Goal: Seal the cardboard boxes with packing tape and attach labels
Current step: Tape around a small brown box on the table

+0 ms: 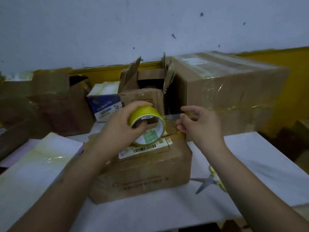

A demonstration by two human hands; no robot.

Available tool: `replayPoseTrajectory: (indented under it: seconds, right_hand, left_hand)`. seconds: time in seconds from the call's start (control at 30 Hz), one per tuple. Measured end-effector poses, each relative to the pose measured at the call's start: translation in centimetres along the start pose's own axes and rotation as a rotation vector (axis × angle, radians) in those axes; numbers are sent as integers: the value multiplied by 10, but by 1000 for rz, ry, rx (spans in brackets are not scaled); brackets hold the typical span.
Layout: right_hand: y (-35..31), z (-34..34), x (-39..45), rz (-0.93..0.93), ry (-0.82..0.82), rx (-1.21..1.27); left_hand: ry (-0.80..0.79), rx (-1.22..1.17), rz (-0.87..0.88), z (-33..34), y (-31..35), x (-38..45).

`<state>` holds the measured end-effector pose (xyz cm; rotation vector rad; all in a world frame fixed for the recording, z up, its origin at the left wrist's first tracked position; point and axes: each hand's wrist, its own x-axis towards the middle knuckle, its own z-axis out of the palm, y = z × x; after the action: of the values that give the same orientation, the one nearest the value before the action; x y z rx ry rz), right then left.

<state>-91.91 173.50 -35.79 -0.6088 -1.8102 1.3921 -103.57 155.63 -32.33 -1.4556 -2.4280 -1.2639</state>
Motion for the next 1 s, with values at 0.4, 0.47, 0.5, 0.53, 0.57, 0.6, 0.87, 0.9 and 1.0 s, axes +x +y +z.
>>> replayPoseTrajectory:
  seconds: [0.4,0.47,0.5,0.53,0.57,0.6,0.87,0.9,1.0]
  right_hand:
    - [23,-27,-13,-141,94,-462]
    - [24,-31,-11,-115,73,-445]
    - [24,-32,-10,-103,60,-444]
    - [24,-32,-10,-97,46,-450]
    - [25,-31,-9,-95,30,-463]
    - [27,-31,-9,-91,10,-482]
    - [41,-17,-13,-32,-213,-616]
    - [38,-15,-12,-31,-272,-650]
    - [31,-19,-7,38,-428,-834]
  left_hand:
    - [230,-114,56,14,-14,-5]
    - [300,12,177,14,-11,-8]
    - [340,46,198,14,-11,-9]
    - [376,42,190,13,-11,-9]
    - [400,16,163,11,-12,-9]
    - [400,-9,125,10,-14,-8]
    - [361,-130,-31,19,-11,-12]
    - [363,-147,-54,20,-11,-11]
    - [358,-179,-134,22,-11,-7]
